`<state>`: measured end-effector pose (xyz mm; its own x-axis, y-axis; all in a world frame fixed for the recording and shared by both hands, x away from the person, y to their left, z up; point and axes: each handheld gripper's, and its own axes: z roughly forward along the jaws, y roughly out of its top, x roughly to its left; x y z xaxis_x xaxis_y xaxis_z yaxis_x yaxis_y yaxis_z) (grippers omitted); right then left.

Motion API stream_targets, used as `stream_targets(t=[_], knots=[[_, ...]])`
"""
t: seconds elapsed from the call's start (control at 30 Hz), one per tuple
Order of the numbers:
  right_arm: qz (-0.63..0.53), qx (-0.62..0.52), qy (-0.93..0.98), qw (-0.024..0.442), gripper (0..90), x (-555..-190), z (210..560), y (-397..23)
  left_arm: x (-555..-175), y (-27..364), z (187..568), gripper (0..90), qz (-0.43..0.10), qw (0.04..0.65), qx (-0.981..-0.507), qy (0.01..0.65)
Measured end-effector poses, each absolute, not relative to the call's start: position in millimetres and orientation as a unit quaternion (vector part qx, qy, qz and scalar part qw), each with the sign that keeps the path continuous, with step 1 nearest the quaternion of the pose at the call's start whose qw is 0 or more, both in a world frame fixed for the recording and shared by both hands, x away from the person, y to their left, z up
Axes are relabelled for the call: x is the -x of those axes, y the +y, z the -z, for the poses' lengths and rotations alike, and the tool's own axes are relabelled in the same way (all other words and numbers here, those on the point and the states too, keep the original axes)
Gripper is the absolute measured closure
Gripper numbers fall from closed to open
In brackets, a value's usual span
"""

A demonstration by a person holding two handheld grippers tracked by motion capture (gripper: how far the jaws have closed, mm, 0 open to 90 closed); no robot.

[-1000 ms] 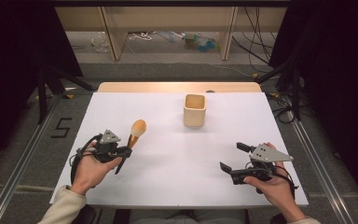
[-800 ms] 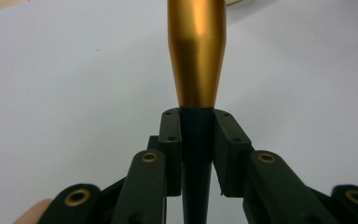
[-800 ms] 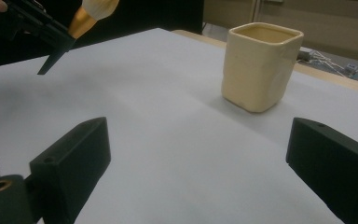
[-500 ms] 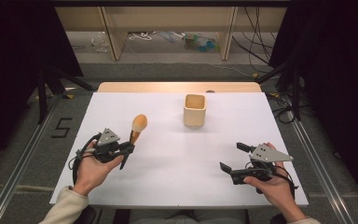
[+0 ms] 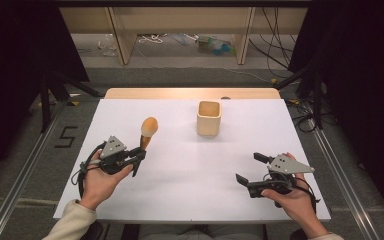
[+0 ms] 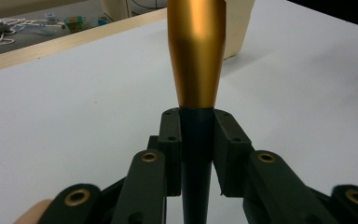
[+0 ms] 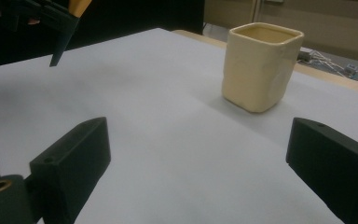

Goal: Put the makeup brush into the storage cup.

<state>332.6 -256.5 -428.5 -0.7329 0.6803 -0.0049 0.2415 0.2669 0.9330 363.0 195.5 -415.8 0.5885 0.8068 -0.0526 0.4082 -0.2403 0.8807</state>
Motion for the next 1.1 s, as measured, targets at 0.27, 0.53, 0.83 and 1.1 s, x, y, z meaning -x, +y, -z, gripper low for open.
stream_targets(t=[0.27,0.53,0.83,1.1], knots=[[-0.543,-0.293,0.758,0.211,6.8,-334.3,430.7,-254.3,-361.2,196.4,412.9,74.6,-0.223,0.494,-0.745,0.39],[-0.54,-0.293,0.761,0.208,6.7,-333.7,430.4,-254.9,-359.3,195.1,412.0,74.6,-0.233,0.516,-0.731,0.38],[-0.528,-0.296,0.768,0.21,6.5,-332.3,428.7,-256.8,-357.8,195.0,409.5,74.6,-0.239,0.524,-0.728,0.373],[-0.546,-0.291,0.757,0.209,4.7,-334.0,430.0,-255.2,-357.3,193.2,407.3,74.6,-0.245,0.532,-0.721,0.371]])
